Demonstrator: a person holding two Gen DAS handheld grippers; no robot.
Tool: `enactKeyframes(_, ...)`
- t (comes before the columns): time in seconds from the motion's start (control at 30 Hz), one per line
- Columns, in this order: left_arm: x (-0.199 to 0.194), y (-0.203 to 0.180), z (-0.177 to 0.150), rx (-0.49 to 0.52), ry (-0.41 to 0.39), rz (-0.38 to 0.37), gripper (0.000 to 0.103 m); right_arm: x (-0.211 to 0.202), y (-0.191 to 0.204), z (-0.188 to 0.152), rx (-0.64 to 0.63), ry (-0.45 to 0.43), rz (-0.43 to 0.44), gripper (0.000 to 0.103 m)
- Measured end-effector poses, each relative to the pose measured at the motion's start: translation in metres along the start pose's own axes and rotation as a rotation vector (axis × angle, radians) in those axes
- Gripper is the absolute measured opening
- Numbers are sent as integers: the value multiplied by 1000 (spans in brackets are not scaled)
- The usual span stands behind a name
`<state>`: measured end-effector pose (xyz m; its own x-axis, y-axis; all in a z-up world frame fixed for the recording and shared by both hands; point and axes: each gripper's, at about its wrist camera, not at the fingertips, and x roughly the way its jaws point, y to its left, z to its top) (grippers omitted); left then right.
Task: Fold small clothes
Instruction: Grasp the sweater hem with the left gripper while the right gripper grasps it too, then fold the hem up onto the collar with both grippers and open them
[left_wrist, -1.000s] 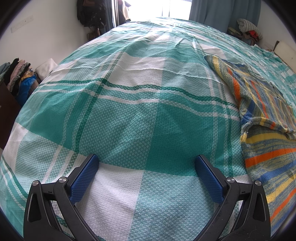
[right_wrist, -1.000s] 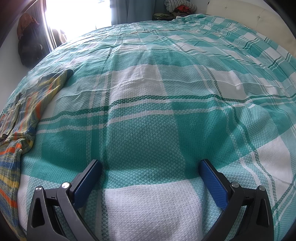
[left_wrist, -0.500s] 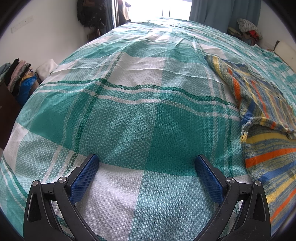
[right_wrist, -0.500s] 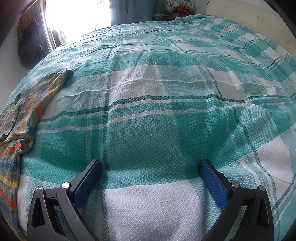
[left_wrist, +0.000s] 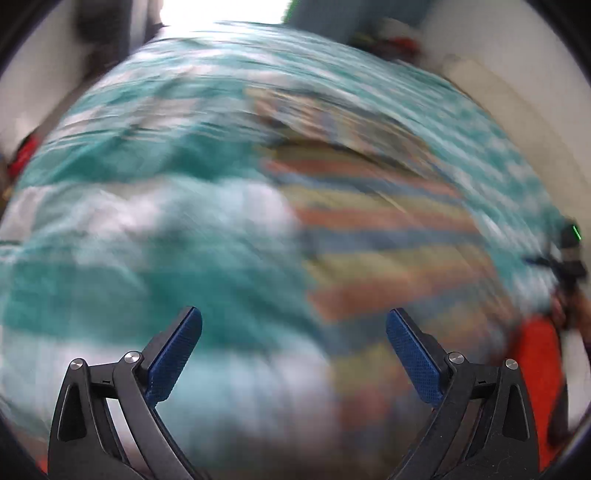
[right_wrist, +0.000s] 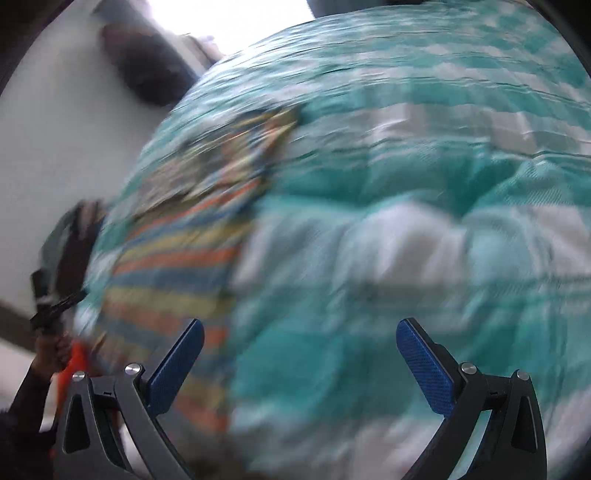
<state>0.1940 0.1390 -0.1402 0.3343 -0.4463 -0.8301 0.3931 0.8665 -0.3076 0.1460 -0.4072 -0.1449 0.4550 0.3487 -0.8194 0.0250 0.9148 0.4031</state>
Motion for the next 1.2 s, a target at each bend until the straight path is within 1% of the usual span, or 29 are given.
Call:
enactKeyframes(0.03, -1, -15, -16, 29, 23, -25, 100, -2, 13, -16, -17, 28, 28, 103)
enactKeyframes(0.1, 5, -33, -36, 49, 65, -62, 98, 4, 40, -53, -25, 96, 77, 102)
enactKeyframes(0.13, 11, -40, -41, 61, 77, -73, 93, 10, 48, -66, -20, 118, 90, 102)
enactKeyframes(0.17, 15, -45, -44, 67, 87, -72, 89, 17, 54, -76, -13, 135, 97, 99)
enactKeyframes(0.2, 19, -48, -46, 66, 96, -70, 80, 28, 60, -85, -13, 157, 86, 92)
enactKeyframes(0.23, 25, -51, -47, 59, 107, -71, 79, 36, 64, -90, -23, 168, 68, 84)
enactKeyframes(0.3, 29, -53, -48, 55, 120, -68, 78, 49, 68, -94, -25, 180, 42, 76)
enactKeyframes(0.33, 32, -57, -48, 64, 130, -56, 71, 55, 68, -94, -18, 191, 39, 68)
enactKeyframes(0.37, 33, -61, -49, 80, 142, -46, 62, 60, 70, -94, -16, 207, 45, 62)
enactKeyframes(0.4, 33, -62, -48, 85, 150, -41, 32, 66, 74, -93, -22, 235, 65, 40)
enactKeyframes(0.43, 31, -60, -46, 72, 164, -48, 5, 67, 76, -93, -26, 249, 75, 12)
enactKeyframes(0.47, 30, -57, -46, 48, 167, -70, 6, 67, 78, -94, -25, 248, 78, 7)
enactKeyframes(0.57, 9, -45, -45, -29, 114, -106, 5, 50, 85, -86, -11, 199, 116, 7)
enactKeyframes(0.6, 2, -41, -43, -58, 91, -128, 5, 41, 88, -82, 0, 170, 137, 7)
enactKeyframes(0.63, -4, -38, -40, -84, 72, -150, 5, 36, 88, -78, 14, 159, 157, 7)
enactKeyframes(0.7, -17, -30, -29, -148, 17, -208, 5, 24, 89, -69, 41, 97, 204, 7)
enactKeyframes(0.77, -23, -25, -11, -181, -34, -232, 5, 19, 89, -57, 64, 42, 241, 7)
enactKeyframes(0.83, -24, -19, 17, -202, -86, -238, 4, 19, 91, -32, 85, -33, 266, 7)
enactKeyframes(0.87, -22, -16, 37, -208, -116, -232, 4, 21, 91, -20, 89, -61, 267, 7)
enactKeyframes(0.9, -19, -14, 53, -208, -137, -223, 4, 24, 90, -1, 94, -102, 268, 7)
enactKeyframes(0.97, -8, -7, 94, -209, -186, -204, 4, 27, 89, 31, 103, -157, 264, 7)
enactKeyframes(1.03, 7, 0, 128, -220, -205, -198, 4, 35, 83, 74, 121, -212, 259, 7)
enactKeyframes(1.07, 18, 5, 151, -222, -214, -187, 4, 38, 79, 96, 129, -228, 256, 7)
enactKeyframes(1.1, 29, 8, 170, -223, -219, -176, 4, 43, 76, 112, 135, -239, 250, 7)
enactKeyframes(1.13, 41, 12, 189, -226, -219, -167, 4, 54, 71, 138, 145, -252, 242, 7)
enactKeyframes(1.17, 52, 16, 204, -232, -217, -156, 4, 57, 66, 152, 149, -256, 234, 7)
enactKeyframes(1.2, 63, 20, 219, -238, -216, -142, 4, 68, 61, 174, 153, -262, 215, 7)
